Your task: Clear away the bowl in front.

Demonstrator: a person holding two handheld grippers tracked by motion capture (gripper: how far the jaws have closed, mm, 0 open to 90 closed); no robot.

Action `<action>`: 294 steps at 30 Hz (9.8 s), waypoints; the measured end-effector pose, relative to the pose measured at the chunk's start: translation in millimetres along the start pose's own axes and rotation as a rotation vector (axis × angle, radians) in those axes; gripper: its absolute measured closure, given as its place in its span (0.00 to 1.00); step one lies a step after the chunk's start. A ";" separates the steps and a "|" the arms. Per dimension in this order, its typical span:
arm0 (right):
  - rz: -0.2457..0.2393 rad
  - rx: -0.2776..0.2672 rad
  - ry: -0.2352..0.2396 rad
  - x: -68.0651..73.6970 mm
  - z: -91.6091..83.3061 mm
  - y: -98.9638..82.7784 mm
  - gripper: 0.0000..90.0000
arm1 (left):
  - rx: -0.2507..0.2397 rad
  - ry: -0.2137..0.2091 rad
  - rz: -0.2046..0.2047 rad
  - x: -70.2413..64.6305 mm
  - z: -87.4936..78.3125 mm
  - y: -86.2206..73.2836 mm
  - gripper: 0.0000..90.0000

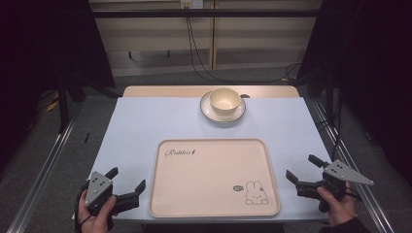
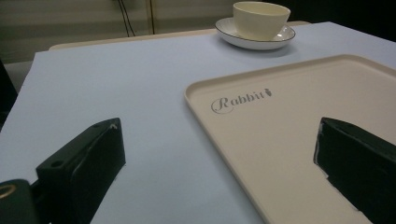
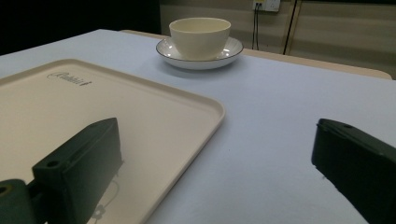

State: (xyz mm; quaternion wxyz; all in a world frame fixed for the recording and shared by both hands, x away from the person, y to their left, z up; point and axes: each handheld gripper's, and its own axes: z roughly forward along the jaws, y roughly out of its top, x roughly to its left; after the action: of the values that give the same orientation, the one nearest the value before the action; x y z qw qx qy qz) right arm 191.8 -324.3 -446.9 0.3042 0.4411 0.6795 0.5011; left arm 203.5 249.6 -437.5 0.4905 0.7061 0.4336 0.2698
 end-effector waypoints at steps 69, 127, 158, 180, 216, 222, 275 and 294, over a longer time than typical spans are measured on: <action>-0.037 -0.019 0.099 5.7 5.2 -1.4 0.04 | -0.032 -0.157 0.060 -36.2 73.5 55.7 0.02; -0.038 -0.025 0.108 5.2 5.4 -1.6 0.03 | 0.057 -0.240 0.094 -47.3 212.2 104.1 0.02; -0.033 -0.021 0.111 3.6 5.3 -2.8 0.03 | 0.132 -0.179 0.113 -49.3 323.2 142.7 0.09; -0.026 -0.031 0.117 4.3 5.4 -2.6 0.03 | 0.268 -0.080 0.030 -57.0 390.1 137.1 0.14; -0.050 -0.032 0.119 4.4 5.4 -3.2 0.03 | 0.441 -0.106 -0.133 -61.1 403.6 137.0 0.77; -0.048 -0.032 0.124 4.6 5.4 -3.2 0.03 | 0.439 -0.100 -0.155 -61.0 403.9 137.3 0.82; -0.049 -0.037 0.116 4.5 4.8 -3.1 0.03 | 0.457 -0.109 -0.277 -43.7 386.2 151.2 0.93; -0.056 -0.042 0.109 4.3 4.5 -3.3 0.03 | 0.409 -0.113 -0.263 -33.2 363.2 163.2 0.93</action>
State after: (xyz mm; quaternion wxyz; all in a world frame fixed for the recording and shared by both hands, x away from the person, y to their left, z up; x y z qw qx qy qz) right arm 192.9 -318.9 -451.3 0.2897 0.3874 0.6964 0.5301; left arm 537.2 30.6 -420.5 0.3917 0.7422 0.5393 0.0705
